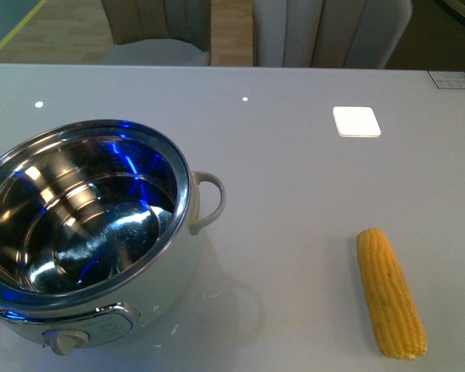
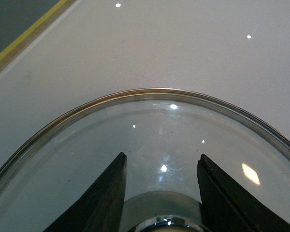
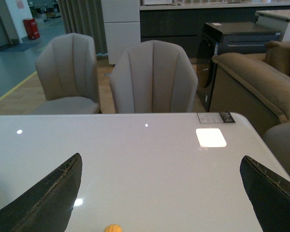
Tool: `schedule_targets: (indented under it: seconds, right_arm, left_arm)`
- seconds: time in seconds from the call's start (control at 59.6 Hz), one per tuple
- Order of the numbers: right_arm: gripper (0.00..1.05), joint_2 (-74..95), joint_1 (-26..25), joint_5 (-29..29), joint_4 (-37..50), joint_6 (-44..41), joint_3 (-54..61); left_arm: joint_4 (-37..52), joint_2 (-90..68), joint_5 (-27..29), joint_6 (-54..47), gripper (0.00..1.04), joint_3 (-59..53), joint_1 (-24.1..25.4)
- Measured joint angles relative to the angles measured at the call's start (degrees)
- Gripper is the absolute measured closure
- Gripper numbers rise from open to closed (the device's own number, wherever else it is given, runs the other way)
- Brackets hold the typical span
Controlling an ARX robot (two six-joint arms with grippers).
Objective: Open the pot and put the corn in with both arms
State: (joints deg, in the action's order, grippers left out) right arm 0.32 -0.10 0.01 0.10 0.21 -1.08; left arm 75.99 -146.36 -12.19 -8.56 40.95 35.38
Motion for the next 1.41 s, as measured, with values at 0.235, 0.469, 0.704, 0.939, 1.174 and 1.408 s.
schedule_targets:
  seconds: [0.235,0.469,0.704,0.939,1.174,1.408]
  right_arm:
    - [0.09,0.0,0.0,0.0,0.0,0.0,0.0]
    - [0.09,0.0,0.0,0.0,0.0,0.0,0.0]
    - [0.09,0.0,0.0,0.0,0.0,0.0,0.0]
    - [0.09,0.0,0.0,0.0,0.0,0.0,0.0]
    - [0.09,0.0,0.0,0.2,0.0,0.0,0.0]
    - [0.09,-0.1,0.1,0.2,0.0,0.0,0.1]
  left_arm:
    - [0.8,0.7,-1.0,-0.2,0.19,-1.7,0.5]
    - [1.3,11.5,-2.0,2.5,0.07,-7.2,2.2]
    - [-4.9,33.9,-4.8,7.9,0.07,-13.7,4.2]
    - [3.6,40.0,-17.9,8.4,0.37,-18.9,3.2]
    - [1.4,51.8,-10.9,8.7,0.84,-29.8,-5.4]
    - [-11.5,80.3,-4.4,8.6,1.01,-40.3,-18.7]
